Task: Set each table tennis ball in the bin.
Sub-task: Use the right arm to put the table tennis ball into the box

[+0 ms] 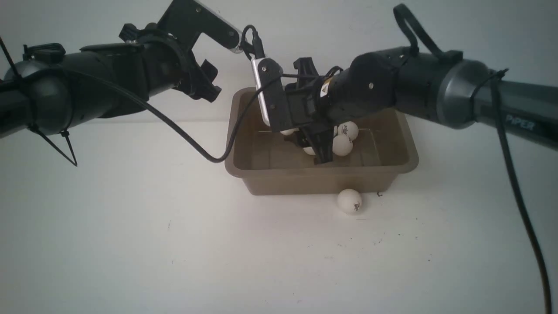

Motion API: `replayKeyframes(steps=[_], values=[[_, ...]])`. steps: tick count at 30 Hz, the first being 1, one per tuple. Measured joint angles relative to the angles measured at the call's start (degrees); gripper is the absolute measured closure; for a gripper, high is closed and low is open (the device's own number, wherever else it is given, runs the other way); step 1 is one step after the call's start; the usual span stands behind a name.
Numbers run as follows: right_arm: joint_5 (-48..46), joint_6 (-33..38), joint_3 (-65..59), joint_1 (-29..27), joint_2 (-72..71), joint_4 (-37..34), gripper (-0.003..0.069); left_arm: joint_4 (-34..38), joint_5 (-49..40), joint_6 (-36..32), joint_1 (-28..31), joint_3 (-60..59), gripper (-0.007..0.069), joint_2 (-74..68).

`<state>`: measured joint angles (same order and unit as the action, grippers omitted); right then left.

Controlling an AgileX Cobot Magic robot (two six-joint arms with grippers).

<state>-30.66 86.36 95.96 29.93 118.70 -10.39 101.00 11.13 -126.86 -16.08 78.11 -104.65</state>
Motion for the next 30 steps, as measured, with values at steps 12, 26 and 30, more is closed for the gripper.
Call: replayKeyframes(steps=[12, 26, 30], values=[[1.7, -0.9, 0.1, -1.1, 0.7, 1.0, 0.0296, -0.1, 3.4, -2.8, 1.3, 2.7, 0.0129, 0.0], [6.9, -3.5, 0.1, -1.8, 0.7, 5.5, 0.0267, -1.4, -0.3, -4.8, 5.6, 8.3, 0.0146, 0.0], [7.6, -3.2, 0.1, -1.7, 0.5, 5.6, 0.0259, -1.3, -0.4, -4.9, 5.9, 8.8, 0.0146, 0.1]])
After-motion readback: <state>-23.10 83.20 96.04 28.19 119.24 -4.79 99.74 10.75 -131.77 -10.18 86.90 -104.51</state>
